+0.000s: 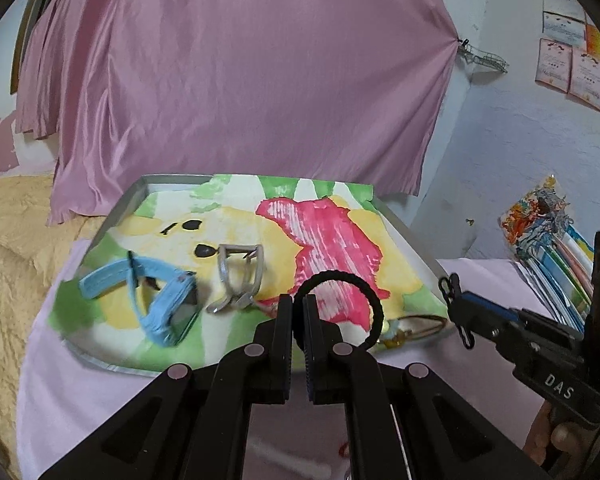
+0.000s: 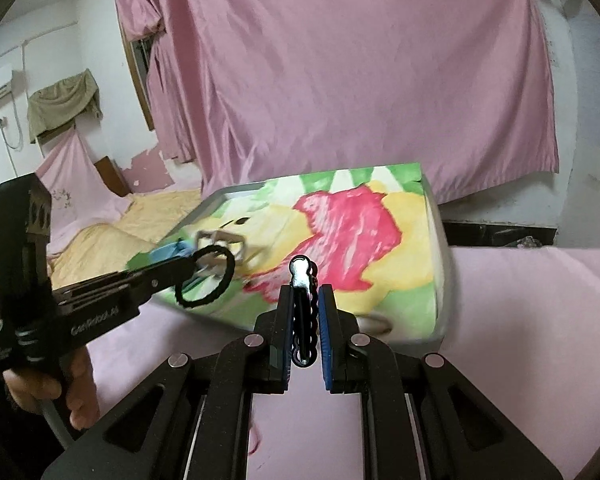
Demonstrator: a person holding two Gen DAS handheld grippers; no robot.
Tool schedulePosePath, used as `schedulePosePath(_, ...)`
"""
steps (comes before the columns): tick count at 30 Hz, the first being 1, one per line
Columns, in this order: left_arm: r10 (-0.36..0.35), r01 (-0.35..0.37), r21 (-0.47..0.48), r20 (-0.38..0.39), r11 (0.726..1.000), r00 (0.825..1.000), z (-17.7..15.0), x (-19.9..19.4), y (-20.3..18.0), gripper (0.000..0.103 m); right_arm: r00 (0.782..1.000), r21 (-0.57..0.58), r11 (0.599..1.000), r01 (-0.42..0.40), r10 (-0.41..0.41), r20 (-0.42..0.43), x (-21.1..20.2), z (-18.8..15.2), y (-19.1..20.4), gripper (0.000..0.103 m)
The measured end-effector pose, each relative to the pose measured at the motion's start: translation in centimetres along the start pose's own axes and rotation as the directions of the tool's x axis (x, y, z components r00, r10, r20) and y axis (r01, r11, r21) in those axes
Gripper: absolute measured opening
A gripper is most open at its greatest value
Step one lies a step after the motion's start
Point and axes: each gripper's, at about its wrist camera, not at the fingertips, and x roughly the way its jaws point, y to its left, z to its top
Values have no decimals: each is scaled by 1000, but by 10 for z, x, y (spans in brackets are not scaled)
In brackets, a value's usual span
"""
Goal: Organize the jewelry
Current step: 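Carry the key fob and hair tie into the tray and open both tools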
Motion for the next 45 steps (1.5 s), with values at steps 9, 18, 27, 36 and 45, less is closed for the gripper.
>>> schedulePosePath(9,15,-16,-1,-74,1000,997,4,37,-3,5,997,9,1000,28,-27,-77,42,8,-12,11)
schedulePosePath(18,22,-22,0,-151,1000,988,-5,59,1,5,987,5,998,55,-54,-149,65,-1,-16,11)
schedulePosePath(27,27,-28,-1,-164,1000,986,-9,63,2,6,985,-15,997,79,-80,-154,67,-2,-15,11)
schedulePosePath(36,17,-20,-13,-155,1000,988,-7,60,4,6,987,-5,997,81,-81,-135,62,-1,-16,20)
schedulePosePath(45,-6,7,11,-94,1000,996,-5,40,-4,7,994,-4,994,110,-110,-8,28,4,-12,39)
